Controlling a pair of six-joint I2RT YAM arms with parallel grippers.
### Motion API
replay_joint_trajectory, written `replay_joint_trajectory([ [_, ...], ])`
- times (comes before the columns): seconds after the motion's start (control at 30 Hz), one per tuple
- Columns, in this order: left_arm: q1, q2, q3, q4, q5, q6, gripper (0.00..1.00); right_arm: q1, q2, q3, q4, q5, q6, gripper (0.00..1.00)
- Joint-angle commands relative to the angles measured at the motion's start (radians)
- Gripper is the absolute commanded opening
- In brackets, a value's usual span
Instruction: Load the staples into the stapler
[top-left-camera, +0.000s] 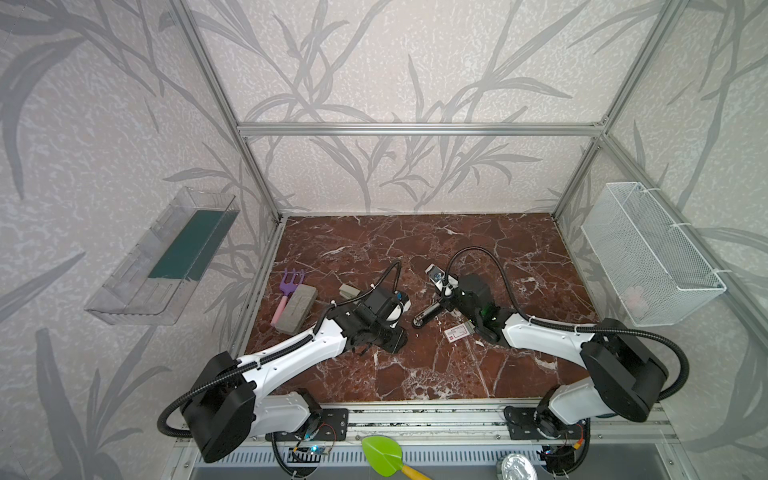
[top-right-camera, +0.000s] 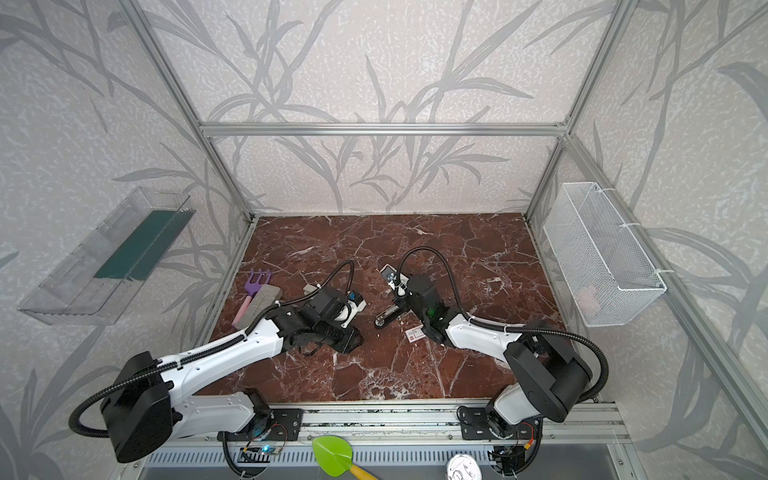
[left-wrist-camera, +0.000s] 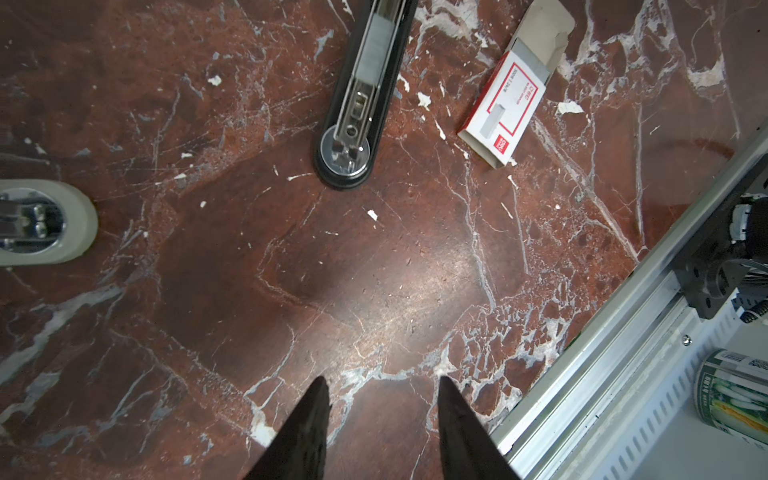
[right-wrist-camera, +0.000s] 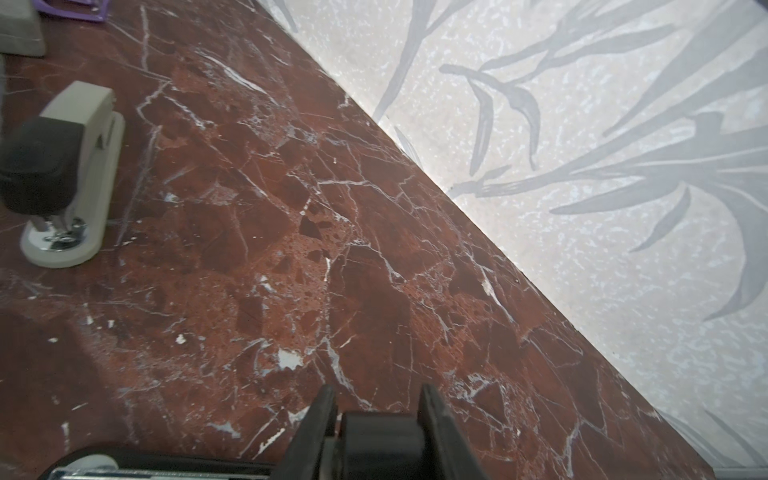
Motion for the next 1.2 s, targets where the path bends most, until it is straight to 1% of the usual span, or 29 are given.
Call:
replay_joint_trajectory([
  [0.0, -0.003, -0.011, 0.013, -0.040, -0.037, -0.020, 0.44, 0.043, 0.000, -0.010, 0.111, 0.074, -0.049, 0.27],
  [0.17, -0.003, -0.050, 0.002, -0.053, -0.080, -0.042, 0.44, 0.116, 0.017, -0.061, 0.201, 0.177, -0.082, 0.28],
  [0.27, -0.003, -0.071, -0.009, -0.050, -0.088, -0.053, 0.44, 0.144, 0.024, -0.082, 0.243, 0.210, -0.083, 0.28],
  [0.5, -0.004, -0.094, -0.019, -0.066, -0.100, -0.079, 0.44, 0.226, 0.072, -0.109, 0.351, 0.331, -0.171, 0.29],
  [0.63, -0.004, -0.111, -0.024, -0.093, -0.091, -0.100, 0.44, 0.256, 0.092, -0.114, 0.378, 0.363, -0.188, 0.29],
  [0.7, -0.004, -0.116, -0.025, -0.109, -0.093, -0.108, 0.44, 0.265, 0.108, -0.114, 0.400, 0.387, -0.213, 0.29],
  [0.77, -0.004, -0.122, -0.025, -0.115, -0.101, -0.111, 0.44, 0.303, 0.131, -0.110, 0.428, 0.422, -0.249, 0.29],
  [0.93, -0.005, -0.126, -0.025, -0.117, -0.111, -0.111, 0.44, 0.314, 0.193, -0.083, 0.465, 0.484, -0.303, 0.31],
  [1.1, -0.005, -0.120, -0.022, -0.116, -0.119, -0.111, 0.44, 0.314, 0.271, -0.025, 0.453, 0.512, -0.350, 0.32],
  [1.17, -0.004, -0.116, -0.021, -0.119, -0.123, -0.112, 0.44, 0.320, 0.294, -0.006, 0.449, 0.525, -0.355, 0.33],
])
